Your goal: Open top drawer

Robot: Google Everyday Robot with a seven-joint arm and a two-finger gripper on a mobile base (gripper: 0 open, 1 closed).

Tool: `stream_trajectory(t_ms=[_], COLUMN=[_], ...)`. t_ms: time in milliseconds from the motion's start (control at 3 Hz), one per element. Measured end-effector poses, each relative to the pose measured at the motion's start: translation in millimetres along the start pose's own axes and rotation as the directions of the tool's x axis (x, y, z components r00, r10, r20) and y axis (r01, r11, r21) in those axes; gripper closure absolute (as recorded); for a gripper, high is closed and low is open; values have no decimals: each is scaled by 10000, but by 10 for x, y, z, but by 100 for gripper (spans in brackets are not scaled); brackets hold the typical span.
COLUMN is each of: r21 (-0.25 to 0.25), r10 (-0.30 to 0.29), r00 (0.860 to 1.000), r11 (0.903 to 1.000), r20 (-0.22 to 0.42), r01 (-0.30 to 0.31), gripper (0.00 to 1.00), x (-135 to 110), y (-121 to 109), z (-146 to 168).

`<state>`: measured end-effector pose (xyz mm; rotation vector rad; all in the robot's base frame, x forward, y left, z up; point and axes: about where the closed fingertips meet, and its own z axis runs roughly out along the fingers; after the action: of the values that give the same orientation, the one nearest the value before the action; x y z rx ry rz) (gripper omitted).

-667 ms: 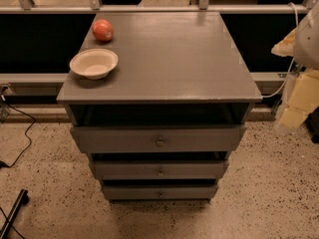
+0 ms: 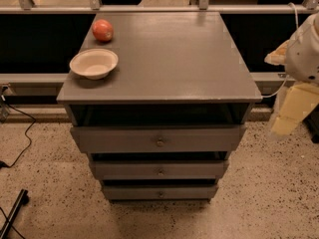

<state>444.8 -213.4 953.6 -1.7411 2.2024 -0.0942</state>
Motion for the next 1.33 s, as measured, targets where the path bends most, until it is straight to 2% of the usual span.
stream_trajectory(t_ms=[333, 667, 1000, 1333], r21=[240, 806, 1072, 589], r10=[-765, -1556, -2200, -1770], r00=[9955, 9734, 9617, 9731], r11=[9969, 9863, 9730, 9837], r20=[560, 1681, 1634, 1476], r01=[753, 1437, 2044, 1700], gripper=[0, 0, 0, 0], x=[-32, 49, -11, 8], y=[274, 517, 464, 614], z=[267, 683, 653, 1041])
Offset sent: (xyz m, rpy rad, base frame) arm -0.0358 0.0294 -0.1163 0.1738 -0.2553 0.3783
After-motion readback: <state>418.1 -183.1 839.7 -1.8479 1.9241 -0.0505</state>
